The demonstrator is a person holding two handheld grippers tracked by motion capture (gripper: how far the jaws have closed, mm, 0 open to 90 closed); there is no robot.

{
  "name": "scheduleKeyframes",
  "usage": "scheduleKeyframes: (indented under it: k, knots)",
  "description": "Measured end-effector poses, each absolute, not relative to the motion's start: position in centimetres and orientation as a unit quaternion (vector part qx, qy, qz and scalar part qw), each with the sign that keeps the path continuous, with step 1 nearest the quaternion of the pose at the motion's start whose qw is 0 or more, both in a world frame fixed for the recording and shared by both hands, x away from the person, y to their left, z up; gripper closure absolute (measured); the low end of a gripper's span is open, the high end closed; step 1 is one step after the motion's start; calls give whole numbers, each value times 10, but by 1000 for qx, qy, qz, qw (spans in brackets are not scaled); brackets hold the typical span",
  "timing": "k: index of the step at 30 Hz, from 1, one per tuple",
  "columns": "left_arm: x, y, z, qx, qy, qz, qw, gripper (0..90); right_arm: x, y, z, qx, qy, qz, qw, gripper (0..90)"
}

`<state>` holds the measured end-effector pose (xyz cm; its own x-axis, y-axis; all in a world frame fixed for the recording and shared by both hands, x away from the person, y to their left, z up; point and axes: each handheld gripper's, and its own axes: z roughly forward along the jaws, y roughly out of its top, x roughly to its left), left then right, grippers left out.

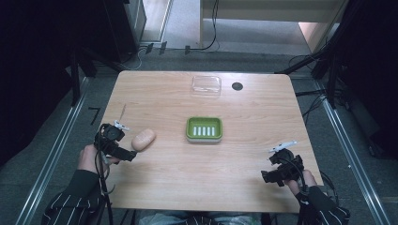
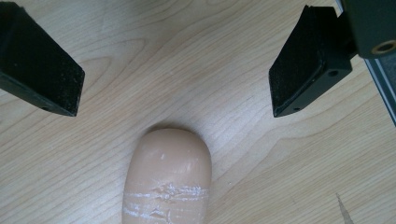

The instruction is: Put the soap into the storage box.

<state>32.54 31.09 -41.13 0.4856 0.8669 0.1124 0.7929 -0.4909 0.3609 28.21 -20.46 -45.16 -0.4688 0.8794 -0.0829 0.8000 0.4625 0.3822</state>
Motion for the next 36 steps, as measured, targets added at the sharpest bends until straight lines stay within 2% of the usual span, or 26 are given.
scheduleKeyframes:
  k: [36]
  knots:
    - [331, 311, -411, 852, 485, 139, 138, 38, 282, -202, -452, 496, 846, 145, 133, 142]
